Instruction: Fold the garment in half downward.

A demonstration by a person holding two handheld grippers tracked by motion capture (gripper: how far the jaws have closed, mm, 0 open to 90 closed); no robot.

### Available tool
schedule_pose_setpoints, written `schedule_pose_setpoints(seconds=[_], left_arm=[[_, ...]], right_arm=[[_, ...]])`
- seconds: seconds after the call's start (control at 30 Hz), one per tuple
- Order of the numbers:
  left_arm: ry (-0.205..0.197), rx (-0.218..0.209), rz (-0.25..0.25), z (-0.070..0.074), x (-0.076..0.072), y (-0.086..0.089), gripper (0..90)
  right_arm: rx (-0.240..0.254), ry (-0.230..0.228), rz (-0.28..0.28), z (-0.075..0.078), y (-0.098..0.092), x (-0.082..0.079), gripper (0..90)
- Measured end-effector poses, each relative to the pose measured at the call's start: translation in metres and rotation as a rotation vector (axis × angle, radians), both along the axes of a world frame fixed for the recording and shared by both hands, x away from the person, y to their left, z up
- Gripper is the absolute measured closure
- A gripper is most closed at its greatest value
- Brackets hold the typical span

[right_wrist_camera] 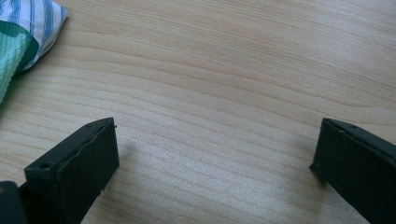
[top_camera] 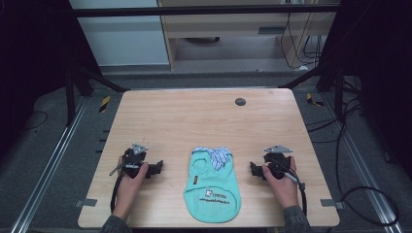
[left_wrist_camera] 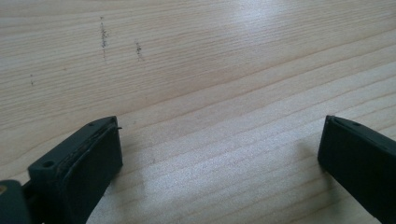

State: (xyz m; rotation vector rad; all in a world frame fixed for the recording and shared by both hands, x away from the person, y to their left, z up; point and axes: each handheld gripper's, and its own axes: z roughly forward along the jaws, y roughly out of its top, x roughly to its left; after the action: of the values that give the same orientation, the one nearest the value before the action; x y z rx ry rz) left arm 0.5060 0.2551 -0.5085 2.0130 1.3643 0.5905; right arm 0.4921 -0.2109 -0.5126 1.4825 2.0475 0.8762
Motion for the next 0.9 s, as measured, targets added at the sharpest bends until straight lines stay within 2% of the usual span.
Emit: schedule_pose_setpoints(seconds=[0.17,0.43,0.47,0.53,0.57,0.6,0.63,0.67,0.73,0.77,0.83,0.9], left_arm=[[0.0,0.0,-0.003,0.0,-0.001,0.0,0.0],[0.011,-0.013,-0.042,0.004,-0.006,-0.005,2.7],[0.0,-0.004,-0.055,0.007,-0.009,-0.009,2.8],[-0.013,-0.01,-0.077,0.01,-0.011,-0.013,3.0],[-0.013,-0.01,-0.077,0.01,-0.011,-0.013,2.7],[-0.013,-0.002,-0.097,0.012,-0.013,-0.018,2.5],[-0.013,-0.002,-0.097,0.012,-0.013,-0.018,3.1],[-0.011,-0.001,-0.109,0.014,-0.015,-0.022,3.1],[-0.013,-0.02,-0.141,0.018,-0.018,-0.029,4.9],[-0.01,-0.026,-0.146,0.019,-0.019,-0.031,5.6],[-0.019,-0.04,-0.163,0.026,-0.017,-0.038,8.2],[-0.027,-0.035,-0.182,0.032,-0.014,-0.045,9.5]], right_arm=[[0.0,-0.001,0.0,0.0,0.0,0.0,0.3],[-0.003,-0.007,-0.001,0.0,0.001,-0.002,3.0],[-0.003,0.0,0.01,0.002,0.004,-0.004,7.3],[-0.032,-0.015,0.027,0.006,0.011,-0.007,7.2],[-0.032,-0.015,0.027,0.006,0.011,-0.007,7.2],[-0.029,-0.017,0.062,0.011,0.017,-0.01,9.0],[-0.029,-0.017,0.062,0.011,0.017,-0.01,9.0],[-0.033,-0.022,0.086,0.013,0.02,-0.011,10.2],[-0.046,-0.028,0.126,0.018,0.027,-0.015,15.9],[-0.03,-0.026,0.138,0.02,0.03,-0.016,17.5],[-0.017,-0.038,0.178,0.025,0.034,-0.016,27.0],[-0.02,-0.043,0.211,0.031,0.039,-0.014,32.8]])
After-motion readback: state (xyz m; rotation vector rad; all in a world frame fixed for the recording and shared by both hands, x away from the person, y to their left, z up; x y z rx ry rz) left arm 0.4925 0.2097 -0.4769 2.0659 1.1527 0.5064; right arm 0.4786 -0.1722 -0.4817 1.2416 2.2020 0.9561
